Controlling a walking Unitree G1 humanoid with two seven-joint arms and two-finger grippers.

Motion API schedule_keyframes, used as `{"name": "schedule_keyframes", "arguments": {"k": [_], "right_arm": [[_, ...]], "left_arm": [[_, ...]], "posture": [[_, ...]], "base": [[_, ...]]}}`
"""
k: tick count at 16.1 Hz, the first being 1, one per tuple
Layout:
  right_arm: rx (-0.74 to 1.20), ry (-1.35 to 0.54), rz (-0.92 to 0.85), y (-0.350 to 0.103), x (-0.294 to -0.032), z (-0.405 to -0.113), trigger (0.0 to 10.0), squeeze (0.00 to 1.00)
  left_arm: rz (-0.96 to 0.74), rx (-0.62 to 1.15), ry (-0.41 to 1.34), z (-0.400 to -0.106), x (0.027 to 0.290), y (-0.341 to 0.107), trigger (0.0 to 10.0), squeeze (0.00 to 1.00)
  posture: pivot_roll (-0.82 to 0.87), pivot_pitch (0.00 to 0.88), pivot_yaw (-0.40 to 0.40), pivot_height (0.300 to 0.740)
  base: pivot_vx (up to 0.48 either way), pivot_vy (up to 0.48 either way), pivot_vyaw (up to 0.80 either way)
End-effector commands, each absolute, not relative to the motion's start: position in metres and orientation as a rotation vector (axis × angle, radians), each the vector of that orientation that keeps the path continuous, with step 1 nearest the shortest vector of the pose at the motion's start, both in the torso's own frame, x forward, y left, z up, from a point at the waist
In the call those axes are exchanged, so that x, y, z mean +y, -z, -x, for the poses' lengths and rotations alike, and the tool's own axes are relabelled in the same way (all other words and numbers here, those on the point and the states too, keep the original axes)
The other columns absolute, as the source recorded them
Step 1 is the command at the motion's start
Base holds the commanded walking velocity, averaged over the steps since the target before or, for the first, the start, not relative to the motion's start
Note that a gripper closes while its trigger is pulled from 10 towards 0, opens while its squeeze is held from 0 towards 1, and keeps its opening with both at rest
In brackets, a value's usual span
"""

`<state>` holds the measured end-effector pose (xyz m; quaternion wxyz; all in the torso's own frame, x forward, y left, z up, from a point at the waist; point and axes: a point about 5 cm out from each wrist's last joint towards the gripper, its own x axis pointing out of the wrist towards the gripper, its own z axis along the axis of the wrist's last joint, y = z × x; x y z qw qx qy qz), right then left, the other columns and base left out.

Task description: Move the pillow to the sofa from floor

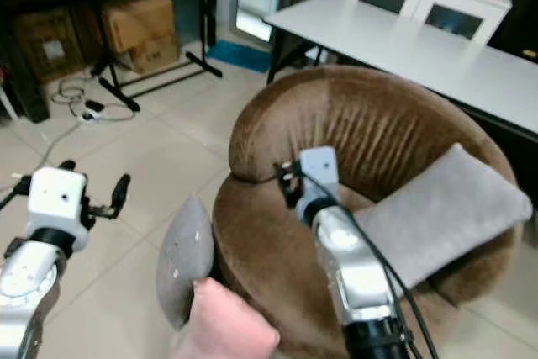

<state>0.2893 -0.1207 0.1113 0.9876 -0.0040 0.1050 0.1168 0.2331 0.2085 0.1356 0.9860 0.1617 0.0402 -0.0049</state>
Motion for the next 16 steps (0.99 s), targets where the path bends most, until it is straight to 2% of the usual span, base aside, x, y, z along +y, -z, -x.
{"name": "schedule_keyframes", "arguments": {"k": [1,3,8,13,16], "right_arm": [[0.220,-0.197,0.003,-0.110,-0.133,-0.289,10.0,0.00],[0.224,-0.199,-0.004,-0.109,-0.133,-0.288,10.0,0.00],[0.215,-0.138,-0.016,-0.106,-0.142,-0.287,10.0,0.00],[0.219,-0.131,-0.039,-0.103,-0.139,-0.285,10.0,0.00],[0.228,-0.132,-0.045,-0.101,-0.138,-0.285,10.0,0.00]], "left_arm": [[-0.328,0.096,0.019,-0.234,0.204,-0.133,10.0,0.00],[-0.341,0.093,0.017,-0.233,0.205,-0.133,10.0,0.00],[-0.354,0.055,-0.055,-0.233,0.217,-0.139,10.0,0.00],[-0.363,0.036,-0.037,-0.233,0.214,-0.140,10.0,0.00],[-0.383,0.031,0.003,-0.237,0.210,-0.142,10.0,0.00]], "posture": [[0.05,0.000,-0.101,0.740],[0.04,0.000,-0.102,0.735],[0.04,0.000,-0.105,0.688],[0.04,0.000,-0.105,0.640],[0.03,0.000,-0.052,0.616]], "base": [[0.000,0.000,0.00],[0.000,0.000,0.00],[0.000,0.000,0.00],[0.000,0.000,0.00],[0.000,0.000,0.00]]}}
